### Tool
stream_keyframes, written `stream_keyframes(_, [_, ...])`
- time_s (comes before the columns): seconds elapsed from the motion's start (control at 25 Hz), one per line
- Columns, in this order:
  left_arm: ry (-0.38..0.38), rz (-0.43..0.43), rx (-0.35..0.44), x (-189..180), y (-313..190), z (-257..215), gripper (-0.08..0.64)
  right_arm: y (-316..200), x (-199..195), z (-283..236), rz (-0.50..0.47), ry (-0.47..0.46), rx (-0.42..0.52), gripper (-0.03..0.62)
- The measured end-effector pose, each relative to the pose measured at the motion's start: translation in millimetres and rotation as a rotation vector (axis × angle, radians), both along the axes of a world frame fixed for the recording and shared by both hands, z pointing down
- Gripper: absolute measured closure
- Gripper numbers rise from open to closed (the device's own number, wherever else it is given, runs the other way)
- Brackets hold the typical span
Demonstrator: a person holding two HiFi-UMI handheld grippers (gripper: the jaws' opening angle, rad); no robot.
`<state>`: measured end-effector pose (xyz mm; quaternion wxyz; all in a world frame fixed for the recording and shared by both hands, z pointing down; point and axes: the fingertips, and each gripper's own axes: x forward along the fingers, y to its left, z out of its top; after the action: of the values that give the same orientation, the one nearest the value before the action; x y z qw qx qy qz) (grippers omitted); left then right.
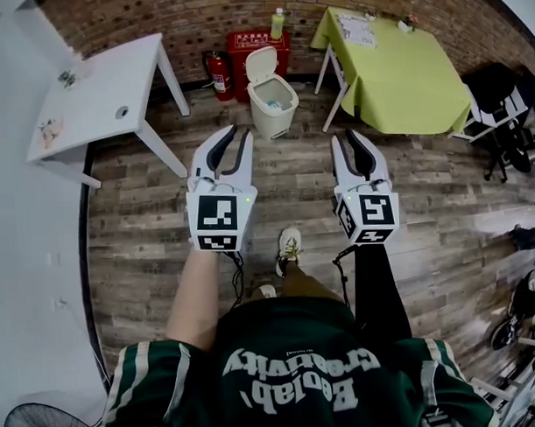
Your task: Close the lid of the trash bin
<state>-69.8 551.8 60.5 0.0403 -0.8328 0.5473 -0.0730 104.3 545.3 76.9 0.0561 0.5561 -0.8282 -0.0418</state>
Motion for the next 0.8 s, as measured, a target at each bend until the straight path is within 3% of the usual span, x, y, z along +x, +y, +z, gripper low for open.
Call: stream_keyframes(0.8, [-0.039,-0.066,-0.039,34.4,-170.8,9.5,0.482,-188.2,40.6,12.1,-0.080,-0.044,-0.027,0.480])
